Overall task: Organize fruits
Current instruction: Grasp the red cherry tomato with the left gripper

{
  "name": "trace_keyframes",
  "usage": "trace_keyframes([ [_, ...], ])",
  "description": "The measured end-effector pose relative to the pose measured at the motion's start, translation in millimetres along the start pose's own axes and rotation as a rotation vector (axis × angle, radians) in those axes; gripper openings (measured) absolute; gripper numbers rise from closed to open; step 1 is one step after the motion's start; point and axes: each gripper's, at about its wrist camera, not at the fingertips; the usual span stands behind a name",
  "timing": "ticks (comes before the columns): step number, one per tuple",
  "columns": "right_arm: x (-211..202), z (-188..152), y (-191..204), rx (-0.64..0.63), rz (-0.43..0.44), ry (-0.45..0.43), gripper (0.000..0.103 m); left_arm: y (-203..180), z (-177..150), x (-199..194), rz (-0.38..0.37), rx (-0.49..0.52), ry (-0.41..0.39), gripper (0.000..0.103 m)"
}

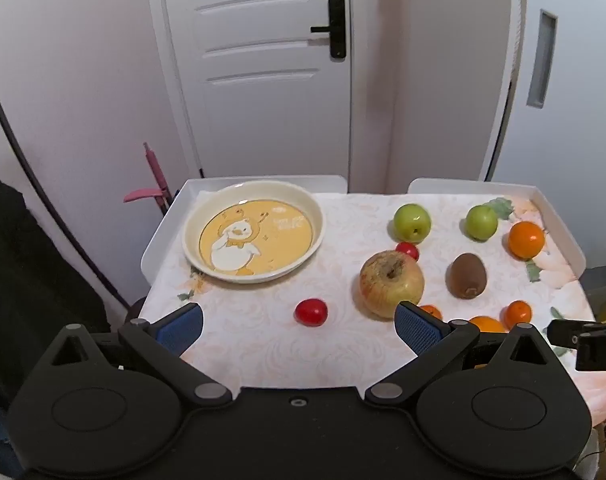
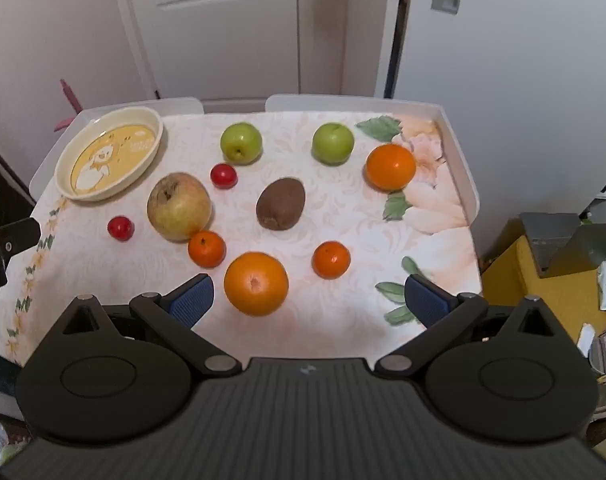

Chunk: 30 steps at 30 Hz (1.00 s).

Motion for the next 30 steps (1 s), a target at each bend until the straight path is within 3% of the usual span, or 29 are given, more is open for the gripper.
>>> trace_keyframes([
  [7,37,-18,-3,-0.036,0.065,0.035,0.103,1,-17,23,0.029,0.012,0.002,0.103],
  [14,72,-33,7,-0.009,0.105,0.029,0.103,4,-32,75,-0.013,0.050,0.023,0.101],
  [28,99,-45,32,0.073,-0.038,0.012,0.103,7,-40,146,-0.152,0.116,0.085,0.078],
  [30,101,-44,34,0.073,-0.060,0.003,0.103,6,-40,152,-0.171,0.130,0.097,0.069],
])
Point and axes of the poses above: each gripper's, at about its wrist camera, not at the fingertips, and x roughly the way its jaws point, y to its left, z to its top, and after that the axes turned 7 degrees about -y, right-handed
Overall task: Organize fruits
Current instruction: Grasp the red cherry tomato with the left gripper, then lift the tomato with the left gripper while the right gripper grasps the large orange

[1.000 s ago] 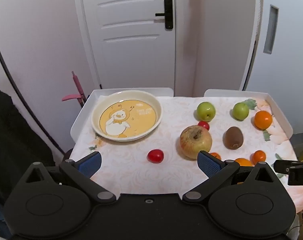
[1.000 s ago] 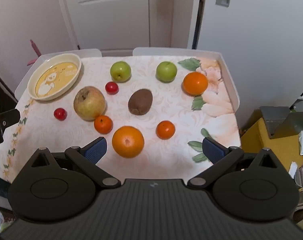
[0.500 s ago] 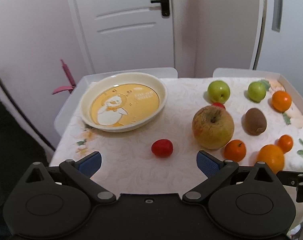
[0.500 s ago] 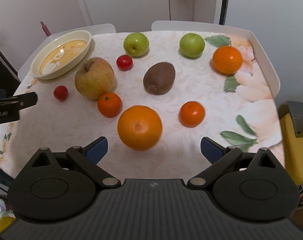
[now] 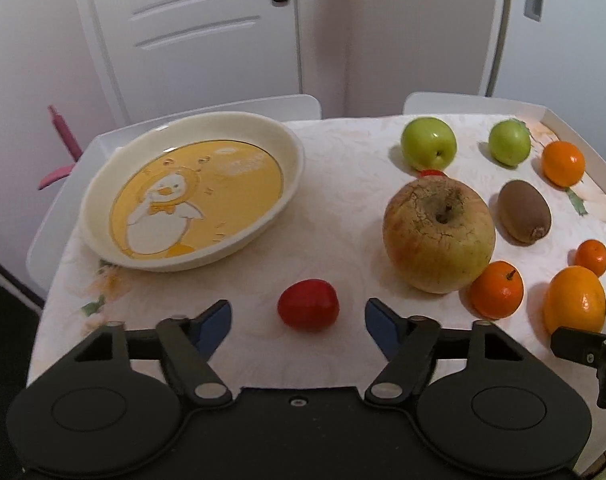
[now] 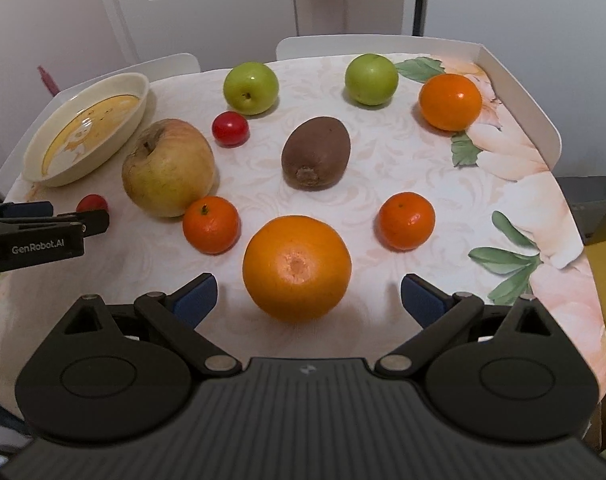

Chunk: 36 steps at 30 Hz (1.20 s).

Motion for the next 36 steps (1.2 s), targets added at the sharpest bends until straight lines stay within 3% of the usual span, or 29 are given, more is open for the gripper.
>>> trace_keyframes([
  [5,4,-1,2,0.026,-0.019,0.009,0.103,-2,0,10,-0.028,0.023,0.023,0.059],
  [10,7,0,4,0.020,-0.023,0.011,0.103,1,1,12,-0.042,0.014,0.026,0.057],
  [14,9,1,5,0.022,-0.014,0.006,0.102,2,1,13,-0.050,0.015,0.020,0.040],
  [27,13,6,8,-0.030,0.030,0.013,0.087,1,-7,3,-0.002,-0.010,0.024,0.040],
  [30,12,7,8,-0.057,0.044,0.012,0.075,1,-10,-2,0.017,-0.029,0.024,0.040],
  [36,5,11,1,-0.079,0.088,0.000,0.075,-2,-9,-23,0.066,-0.072,-0.014,0.040],
])
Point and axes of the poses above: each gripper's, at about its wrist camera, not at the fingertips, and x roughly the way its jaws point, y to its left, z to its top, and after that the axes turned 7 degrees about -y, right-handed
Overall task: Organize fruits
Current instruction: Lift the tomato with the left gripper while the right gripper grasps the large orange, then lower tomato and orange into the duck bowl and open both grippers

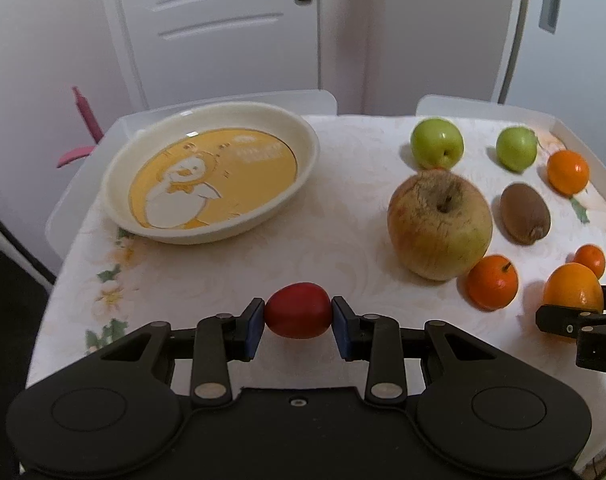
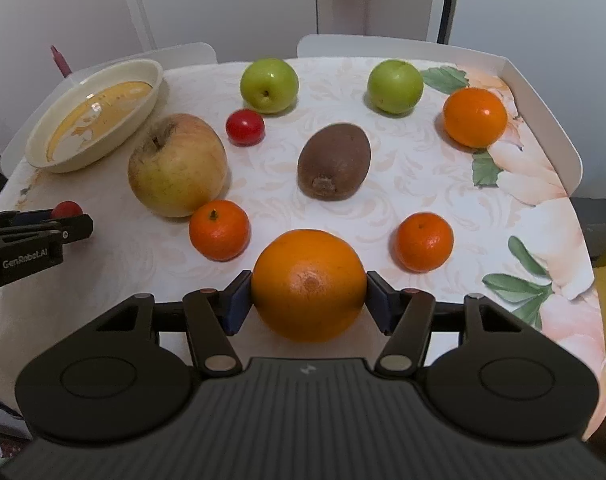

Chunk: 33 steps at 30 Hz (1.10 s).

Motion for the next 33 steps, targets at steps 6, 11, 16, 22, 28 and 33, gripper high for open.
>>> trace_keyframes([
  [6,-19,18,0,-0.055,0.041,-0.026,0.074,1,9,-30,0.037,-0.070,-0.040,0.040],
  [11,-34,37,8,-0.100,0.082,-0.052,0.074,8,23,-51,0.066,-0.112,-0.073,0.040],
  [16,-40,61,26,-0.114,0.122,-0.075,0.074,29,43,-66,0.079,-0.126,-0.106,0.040],
  [22,-37,91,57,-0.114,0.156,-0.093,0.074,59,71,-69,0.076,-0.109,-0.139,0.040],
  [28,-17,121,86,-0.083,0.182,-0.091,0.074,90,100,-49,0.062,-0.073,-0.147,0.040],
  [33,8,147,109,-0.069,0.178,-0.109,0.074,112,118,-17,0.047,-0.045,-0.143,0.040],
])
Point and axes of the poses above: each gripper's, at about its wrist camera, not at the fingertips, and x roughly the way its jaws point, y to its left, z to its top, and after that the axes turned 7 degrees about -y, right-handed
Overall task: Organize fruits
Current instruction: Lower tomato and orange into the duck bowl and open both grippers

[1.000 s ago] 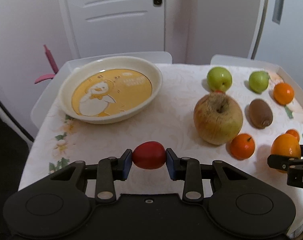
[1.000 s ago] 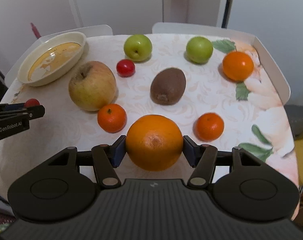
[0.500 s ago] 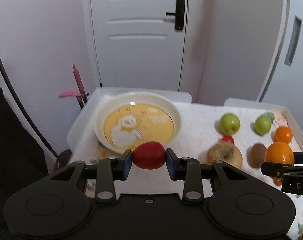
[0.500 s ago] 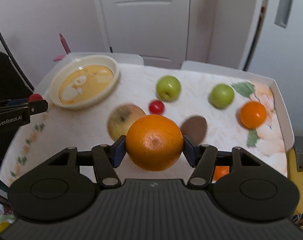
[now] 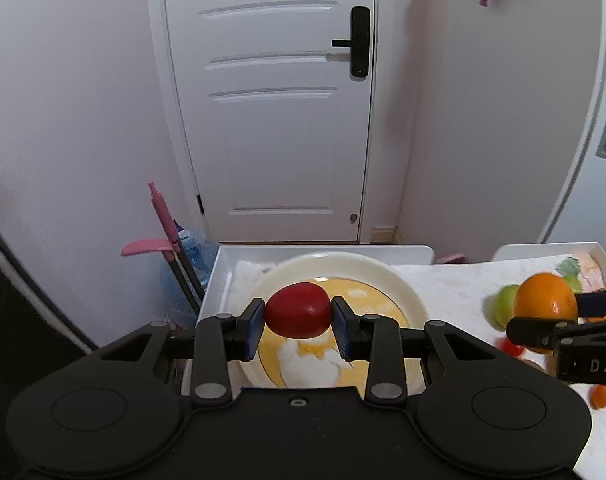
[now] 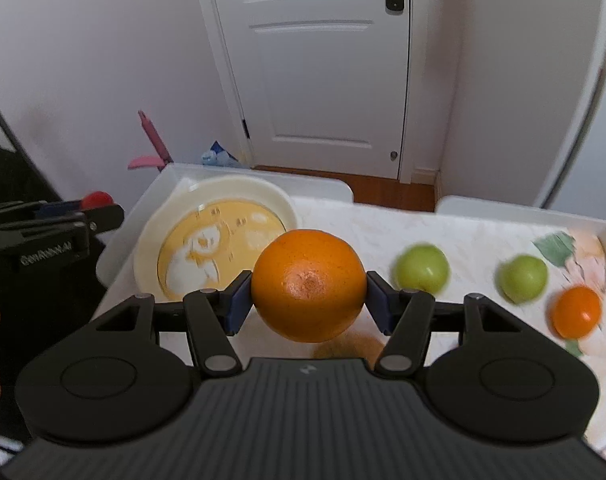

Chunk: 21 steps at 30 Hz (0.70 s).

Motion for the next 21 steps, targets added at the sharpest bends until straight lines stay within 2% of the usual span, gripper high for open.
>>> trace_keyframes([
  [12,74,34,11,0.018,-0.042,0.005,0.074,9,0,89,-0.067,0.062,0.073,0.040],
  [21,95,35,3,0.041,-0.080,0.029,0.074,-8,-12,141,-0.112,0.146,0.133,0.040],
])
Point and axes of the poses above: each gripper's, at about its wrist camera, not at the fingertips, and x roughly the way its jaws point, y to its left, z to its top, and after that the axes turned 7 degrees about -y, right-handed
